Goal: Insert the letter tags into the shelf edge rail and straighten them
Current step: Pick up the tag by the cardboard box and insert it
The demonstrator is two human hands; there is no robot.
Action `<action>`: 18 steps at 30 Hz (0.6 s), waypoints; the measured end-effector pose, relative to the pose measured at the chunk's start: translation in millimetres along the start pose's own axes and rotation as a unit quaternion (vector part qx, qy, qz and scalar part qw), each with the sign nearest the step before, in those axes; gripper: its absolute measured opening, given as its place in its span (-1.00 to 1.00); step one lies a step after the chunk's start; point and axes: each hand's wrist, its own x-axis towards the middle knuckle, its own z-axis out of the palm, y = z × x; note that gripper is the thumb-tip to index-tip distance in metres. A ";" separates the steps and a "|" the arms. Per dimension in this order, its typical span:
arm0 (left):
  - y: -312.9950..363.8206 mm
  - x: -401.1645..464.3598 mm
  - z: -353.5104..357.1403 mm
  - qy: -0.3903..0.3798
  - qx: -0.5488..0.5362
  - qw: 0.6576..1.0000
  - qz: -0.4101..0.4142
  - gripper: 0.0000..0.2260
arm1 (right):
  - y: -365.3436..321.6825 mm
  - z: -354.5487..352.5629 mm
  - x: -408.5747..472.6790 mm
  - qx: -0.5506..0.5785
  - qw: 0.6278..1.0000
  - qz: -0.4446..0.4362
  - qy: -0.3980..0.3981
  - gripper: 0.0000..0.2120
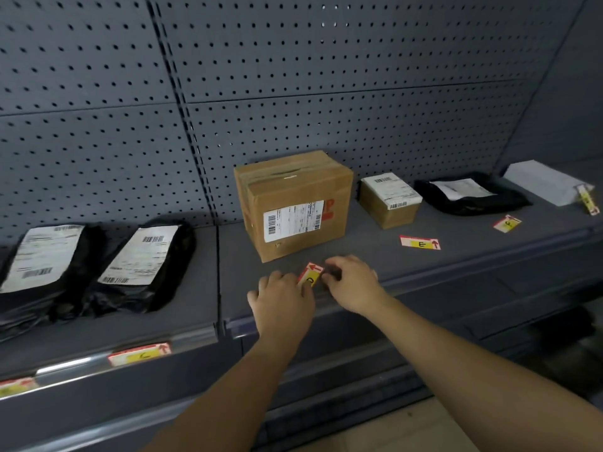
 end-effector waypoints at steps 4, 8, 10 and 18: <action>6.4 12.6 -1.8 -0.070 -0.030 0.994 -0.073 -0.76 | -4.4 2.5 8.9 -0.009 0.999 0.011 -0.043 -0.57; 10.4 26.6 -10.4 -0.128 -0.051 0.983 -0.120 -0.82 | -11.8 1.1 17.7 -0.046 0.995 0.012 -0.086 -0.46; 8.7 29.9 -11.2 -0.136 -0.050 0.981 -0.126 -0.84 | -14.4 -0.4 22.2 -0.060 0.992 0.007 -0.109 -0.44; 0.0 32.8 -8.1 -0.132 -0.094 0.980 -0.119 -0.82 | -13.1 -0.5 35.5 0.007 0.991 0.011 -0.135 -0.51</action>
